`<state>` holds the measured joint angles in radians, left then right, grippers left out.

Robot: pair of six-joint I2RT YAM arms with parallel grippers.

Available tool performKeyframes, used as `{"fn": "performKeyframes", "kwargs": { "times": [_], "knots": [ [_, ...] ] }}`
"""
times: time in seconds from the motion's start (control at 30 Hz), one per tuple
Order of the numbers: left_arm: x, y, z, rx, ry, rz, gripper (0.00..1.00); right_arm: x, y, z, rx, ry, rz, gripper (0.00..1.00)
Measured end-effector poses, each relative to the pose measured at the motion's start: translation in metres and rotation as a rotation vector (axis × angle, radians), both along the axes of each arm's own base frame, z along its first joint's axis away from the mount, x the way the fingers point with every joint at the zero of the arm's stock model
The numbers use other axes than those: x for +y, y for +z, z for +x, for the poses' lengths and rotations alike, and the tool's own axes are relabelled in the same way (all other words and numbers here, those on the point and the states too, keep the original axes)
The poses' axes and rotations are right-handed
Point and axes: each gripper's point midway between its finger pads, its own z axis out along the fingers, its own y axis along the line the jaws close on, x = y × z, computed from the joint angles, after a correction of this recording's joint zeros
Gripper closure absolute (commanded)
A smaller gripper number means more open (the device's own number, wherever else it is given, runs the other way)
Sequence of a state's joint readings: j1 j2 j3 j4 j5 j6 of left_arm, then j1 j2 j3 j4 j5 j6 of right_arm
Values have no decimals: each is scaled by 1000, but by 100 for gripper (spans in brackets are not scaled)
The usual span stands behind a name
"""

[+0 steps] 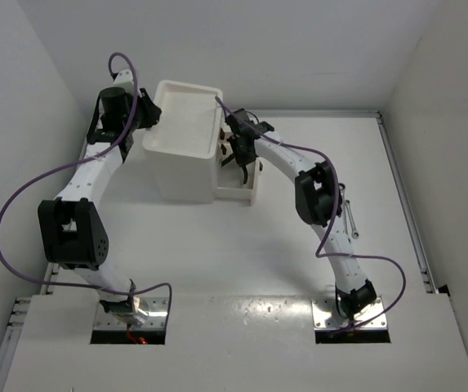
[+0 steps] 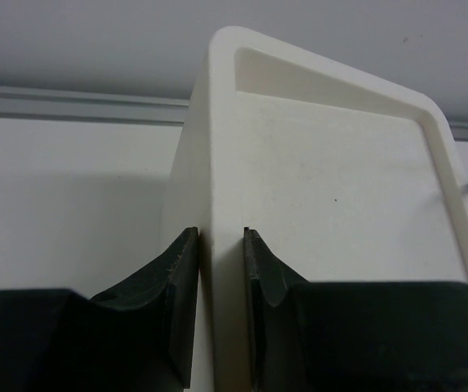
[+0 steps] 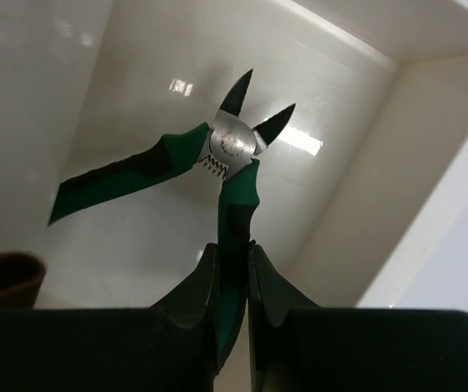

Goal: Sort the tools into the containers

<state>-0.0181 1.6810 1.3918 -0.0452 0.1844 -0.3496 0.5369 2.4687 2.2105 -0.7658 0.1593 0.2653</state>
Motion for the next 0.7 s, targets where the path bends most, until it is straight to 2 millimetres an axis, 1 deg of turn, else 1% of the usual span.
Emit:
{"fn": "performKeyframes", "kwargs": {
  "times": [0.07,0.1,0.17,0.2,0.27,0.3,0.33,0.37,0.4,0.47,0.53,0.6,0.63,0.67,0.7],
  "knots": [
    [0,0,0,0,1,0,100,-1,-10,1,-9,-12,-14,100],
    [0,0,0,0,1,0,100,-2,-14,1,-8,-14,-16,85],
    [0,-1,0,1,1,0,100,-4,-22,1,-3,-16,-4,66],
    [0,0,0,1,0,-1,100,-1,-25,1,1,-13,14,51],
    [0,0,0,1,0,-2,100,11,-24,5,-17,-1,77,43],
    [1,-1,0,1,2,1,100,12,-23,4,-23,-6,88,37],
    [2,-1,0,1,4,1,100,14,-20,4,-26,-6,113,25],
    [4,-1,0,1,6,1,100,15,-14,4,-36,-9,135,24],
    [7,-1,1,1,11,2,100,15,-3,6,-57,-6,155,24],
    [2,-1,0,4,1,-13,100,11,16,9,-91,8,186,24],
    [-1,-1,1,2,-4,-6,100,7,29,10,-121,21,205,24],
    [-1,-1,1,2,-4,-6,100,3,38,7,-134,30,217,25],
    [-1,-1,1,2,-4,-6,100,1,44,6,-144,41,225,27],
    [-1,-1,0,3,-4,-7,100,1,51,5,-159,53,233,36],
    [-1,-1,1,2,-5,-7,100,0,57,6,-176,65,232,42]
  ]
}}
